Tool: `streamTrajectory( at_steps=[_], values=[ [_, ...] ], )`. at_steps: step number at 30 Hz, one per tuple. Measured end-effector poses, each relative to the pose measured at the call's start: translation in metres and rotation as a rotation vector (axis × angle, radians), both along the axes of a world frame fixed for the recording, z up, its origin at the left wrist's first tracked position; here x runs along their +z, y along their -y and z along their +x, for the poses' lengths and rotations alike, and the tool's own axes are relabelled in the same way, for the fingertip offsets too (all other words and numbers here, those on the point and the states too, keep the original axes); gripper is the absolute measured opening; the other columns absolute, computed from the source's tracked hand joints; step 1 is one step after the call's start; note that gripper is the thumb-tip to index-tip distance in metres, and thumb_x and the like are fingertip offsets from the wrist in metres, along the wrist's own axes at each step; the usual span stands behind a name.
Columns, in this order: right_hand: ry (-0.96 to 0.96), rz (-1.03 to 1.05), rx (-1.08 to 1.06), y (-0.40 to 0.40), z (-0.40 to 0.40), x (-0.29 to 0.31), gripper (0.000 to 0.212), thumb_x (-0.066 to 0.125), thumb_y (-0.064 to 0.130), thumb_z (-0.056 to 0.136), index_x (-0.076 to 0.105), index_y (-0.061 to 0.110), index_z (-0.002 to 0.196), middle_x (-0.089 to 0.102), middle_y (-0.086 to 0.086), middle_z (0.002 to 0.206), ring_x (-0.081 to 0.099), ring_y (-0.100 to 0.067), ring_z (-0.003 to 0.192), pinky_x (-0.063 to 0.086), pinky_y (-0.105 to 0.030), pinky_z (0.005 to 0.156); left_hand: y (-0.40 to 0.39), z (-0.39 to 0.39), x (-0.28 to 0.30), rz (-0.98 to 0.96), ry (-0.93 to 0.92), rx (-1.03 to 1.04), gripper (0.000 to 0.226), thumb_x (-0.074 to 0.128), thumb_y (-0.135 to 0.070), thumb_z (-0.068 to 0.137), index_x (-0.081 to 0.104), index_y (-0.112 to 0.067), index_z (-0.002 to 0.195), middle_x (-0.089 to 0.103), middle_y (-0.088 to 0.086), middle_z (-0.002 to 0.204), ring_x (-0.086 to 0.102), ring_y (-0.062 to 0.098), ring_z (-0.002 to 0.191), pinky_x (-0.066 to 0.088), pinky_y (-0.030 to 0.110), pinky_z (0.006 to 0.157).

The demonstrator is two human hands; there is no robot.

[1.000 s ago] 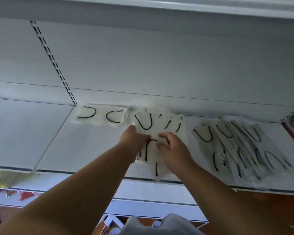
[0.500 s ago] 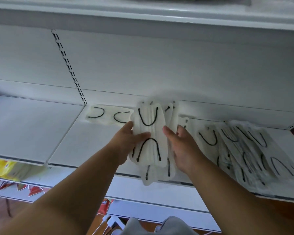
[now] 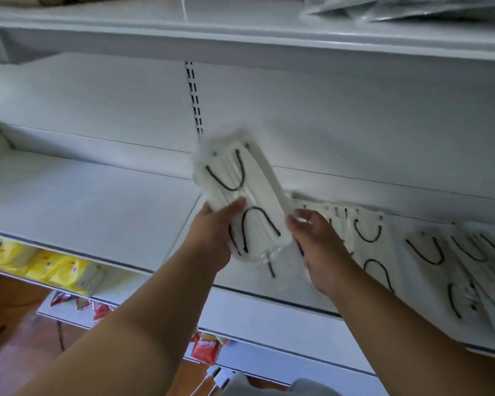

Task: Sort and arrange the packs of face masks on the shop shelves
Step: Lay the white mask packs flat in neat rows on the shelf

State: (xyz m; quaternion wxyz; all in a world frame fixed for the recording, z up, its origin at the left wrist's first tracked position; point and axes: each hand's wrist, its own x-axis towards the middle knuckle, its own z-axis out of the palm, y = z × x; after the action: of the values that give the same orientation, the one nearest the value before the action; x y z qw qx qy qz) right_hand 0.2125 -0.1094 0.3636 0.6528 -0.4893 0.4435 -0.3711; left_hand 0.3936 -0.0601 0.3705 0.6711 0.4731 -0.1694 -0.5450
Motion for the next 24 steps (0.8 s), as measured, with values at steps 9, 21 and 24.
streamTrajectory(
  at_steps=[9, 21, 24],
  values=[
    [0.429, 0.225, -0.145, -0.038, 0.075, -0.006, 0.051, 0.075, 0.013, 0.078, 0.063, 0.011, 0.128, 0.072, -0.013, 0.117, 0.069, -0.03, 0.109, 0.054, -0.042, 0.09, -0.002, 0.034, -0.01, -0.133, -0.122, -0.245, 0.056, 0.065, -0.017, 0.093, 0.047, -0.003, 0.144, 0.056, 0.025, 0.139, 0.054, 0.041, 0.13, 0.037, 0.058, 0.113],
    [0.015, -0.065, -0.169, 0.001, 0.023, -0.022, 0.038, 0.083, -0.001, 0.072, 0.069, 0.016, 0.103, 0.074, -0.001, 0.104, 0.068, -0.018, 0.102, 0.047, -0.034, 0.093, -0.013, 0.123, -0.039, -0.029, 0.37, -0.244, 0.052, 0.083, -0.015, 0.063, 0.063, -0.01, 0.11, 0.066, 0.005, 0.091, 0.063, 0.02, 0.087, 0.047, 0.035, 0.09],
    [-0.015, -0.032, -0.155, -0.006, 0.025, -0.038, 0.052, 0.09, 0.012, 0.067, 0.067, 0.018, 0.114, 0.069, -0.005, 0.123, 0.064, -0.018, 0.115, 0.045, -0.04, 0.106, -0.02, 0.118, -0.047, 0.015, 0.473, -0.212, 0.048, 0.078, -0.045, 0.066, 0.067, -0.017, 0.104, 0.07, 0.0, 0.094, 0.062, 0.018, 0.094, 0.046, 0.039, 0.095]
  ],
)
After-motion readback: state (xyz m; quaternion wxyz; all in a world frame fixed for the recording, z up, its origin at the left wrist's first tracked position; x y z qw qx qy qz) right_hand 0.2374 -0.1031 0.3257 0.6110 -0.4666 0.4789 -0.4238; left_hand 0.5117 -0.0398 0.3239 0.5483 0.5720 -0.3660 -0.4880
